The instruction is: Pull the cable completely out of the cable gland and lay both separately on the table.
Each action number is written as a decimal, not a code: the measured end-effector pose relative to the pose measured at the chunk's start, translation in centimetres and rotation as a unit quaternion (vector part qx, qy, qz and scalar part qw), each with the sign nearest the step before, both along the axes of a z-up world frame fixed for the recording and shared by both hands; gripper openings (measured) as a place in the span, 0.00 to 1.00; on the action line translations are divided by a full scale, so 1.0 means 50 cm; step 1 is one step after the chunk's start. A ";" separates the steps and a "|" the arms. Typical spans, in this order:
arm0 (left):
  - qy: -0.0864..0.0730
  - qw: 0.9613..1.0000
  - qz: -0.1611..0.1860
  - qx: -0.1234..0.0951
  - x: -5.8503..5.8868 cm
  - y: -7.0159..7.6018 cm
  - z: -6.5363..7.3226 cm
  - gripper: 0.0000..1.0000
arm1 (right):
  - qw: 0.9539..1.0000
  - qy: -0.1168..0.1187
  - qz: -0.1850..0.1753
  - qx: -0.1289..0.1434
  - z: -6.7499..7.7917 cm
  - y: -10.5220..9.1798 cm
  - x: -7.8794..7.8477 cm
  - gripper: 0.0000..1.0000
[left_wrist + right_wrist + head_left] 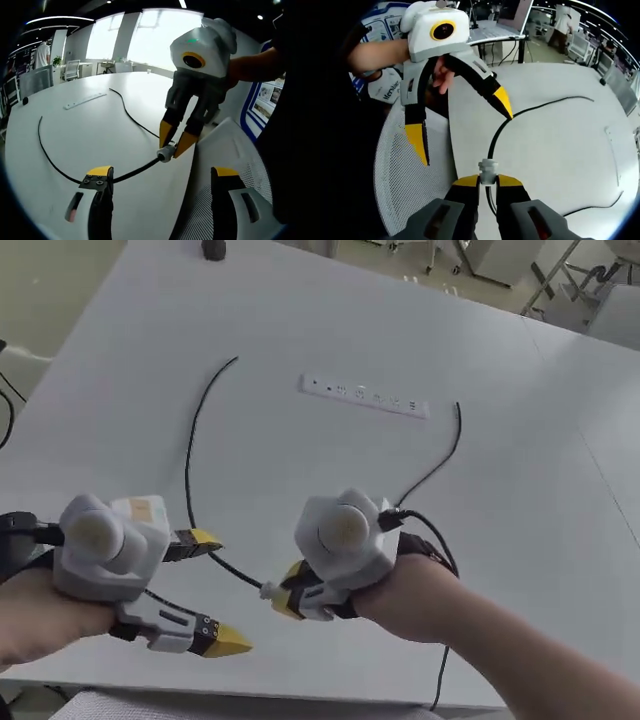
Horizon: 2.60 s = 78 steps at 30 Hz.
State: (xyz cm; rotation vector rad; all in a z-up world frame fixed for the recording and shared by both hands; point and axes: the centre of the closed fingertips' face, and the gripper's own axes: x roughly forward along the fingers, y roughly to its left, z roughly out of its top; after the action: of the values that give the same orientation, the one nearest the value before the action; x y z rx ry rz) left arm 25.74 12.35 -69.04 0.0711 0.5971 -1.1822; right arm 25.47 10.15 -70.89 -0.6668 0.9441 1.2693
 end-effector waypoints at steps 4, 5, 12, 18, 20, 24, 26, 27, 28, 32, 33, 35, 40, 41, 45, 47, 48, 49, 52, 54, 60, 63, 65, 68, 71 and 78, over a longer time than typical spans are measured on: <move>0.010 1.000 -0.008 -0.017 0.006 -0.017 0.008 0.72 | 1.000 -0.014 0.019 -0.001 0.012 -0.009 -0.009 0.06; 0.010 1.000 -0.008 -0.020 0.008 -0.020 0.009 0.71 | 1.000 -0.017 0.023 0.000 0.015 -0.010 -0.010 0.06; 0.010 0.999 -0.021 -0.042 0.015 -0.044 0.021 0.64 | 0.997 -0.047 0.057 0.007 0.036 -0.019 -0.016 0.06; 0.014 0.997 -0.036 -0.065 0.008 -0.062 0.032 0.55 | 0.995 -0.068 0.075 0.024 0.060 -0.011 -0.021 0.06; 0.013 0.997 -0.039 -0.068 0.008 -0.065 0.035 0.52 | 0.994 -0.070 0.085 0.019 0.059 -0.012 -0.025 0.06; 0.017 0.996 -0.047 -0.071 0.005 -0.069 0.036 0.44 | 0.992 -0.077 0.095 0.016 0.060 -0.013 -0.027 0.06; 0.018 0.996 -0.062 -0.065 -0.003 -0.071 0.032 0.37 | 0.992 -0.081 0.099 0.016 0.061 -0.014 -0.027 0.06; 0.018 0.996 -0.065 -0.064 -0.005 -0.072 0.033 0.34 | 0.990 -0.089 0.110 0.012 0.059 -0.016 -0.026 0.06; 0.016 0.995 -0.067 -0.067 -0.005 -0.074 0.035 0.29 | 0.989 -0.092 0.115 0.009 0.057 -0.019 -0.026 0.06; 0.018 0.994 -0.074 -0.079 -0.010 -0.082 0.048 0.24 | 0.988 -0.097 0.122 0.008 0.059 -0.022 -0.028 0.06; 0.018 0.994 -0.076 -0.079 -0.012 -0.083 0.048 0.24 | 0.988 -0.098 0.121 0.009 0.060 -0.021 -0.028 0.06; 0.017 0.993 -0.081 -0.079 -0.015 -0.085 0.048 0.22 | 0.988 -0.099 0.120 0.009 0.061 -0.022 -0.027 0.06; 0.016 0.993 -0.085 -0.076 -0.021 -0.086 0.047 0.21 | 0.987 -0.102 0.122 0.012 0.064 -0.023 -0.027 0.06; 0.019 0.993 -0.085 -0.076 -0.023 -0.086 0.047 0.21 | 0.987 -0.103 0.123 0.012 0.064 -0.023 -0.027 0.06; 0.020 0.992 -0.096 -0.074 -0.035 -0.089 0.046 0.17 | 0.986 -0.101 0.135 0.009 0.060 -0.024 -0.036 0.06; 0.023 0.992 -0.098 -0.073 -0.038 -0.091 0.045 0.16 | 0.986 -0.099 0.136 0.009 0.059 -0.024 -0.037 0.06; 0.023 0.992 -0.098 -0.073 -0.039 -0.091 0.044 0.16 | 0.986 -0.099 0.135 0.009 0.058 -0.025 -0.038 0.06; 0.022 0.992 -0.098 -0.071 -0.040 -0.092 0.044 0.16 | 0.986 -0.097 0.135 0.011 0.057 -0.025 -0.039 0.06; 0.015 0.993 -0.103 -0.062 -0.043 -0.095 0.042 0.16 | 0.985 -0.098 0.140 0.008 0.055 -0.027 -0.041 0.07; 0.011 0.993 -0.105 -0.057 -0.044 -0.097 0.041 0.16 | 0.985 -0.097 0.143 0.007 0.053 -0.028 -0.042 0.07; 0.012 0.993 -0.109 -0.042 -0.044 -0.098 0.035 0.15 | 0.986 -0.087 0.139 0.010 0.049 -0.030 -0.043 0.08; 0.005 0.994 -0.107 -0.039 -0.041 -0.098 0.035 0.15 | 0.987 -0.082 0.136 0.013 0.049 -0.031 -0.039 0.08; 0.002 0.993 -0.109 -0.037 -0.041 -0.098 0.034 0.15 | 0.988 -0.077 0.137 0.015 0.049 -0.031 -0.041 0.09; -0.008 0.993 -0.112 -0.035 -0.040 -0.097 0.034 0.15 | 0.988 -0.063 0.139 0.016 0.047 -0.032 -0.041 0.09; -0.017 0.993 -0.116 -0.029 -0.041 -0.097 0.035 0.15 | 0.993 -0.027 0.115 0.018 0.045 -0.040 -0.037 0.18; -0.054 0.991 -0.123 -0.021 -0.042 -0.100 0.045 0.15 | 0.992 0.073 0.068 0.072 0.080 -0.037 -0.030 0.21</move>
State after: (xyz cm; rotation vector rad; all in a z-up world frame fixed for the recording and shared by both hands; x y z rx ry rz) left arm 23.65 7.33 -66.80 0.1764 0.4769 -1.4207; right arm 23.95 8.32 -66.90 -0.5388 0.9285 1.5092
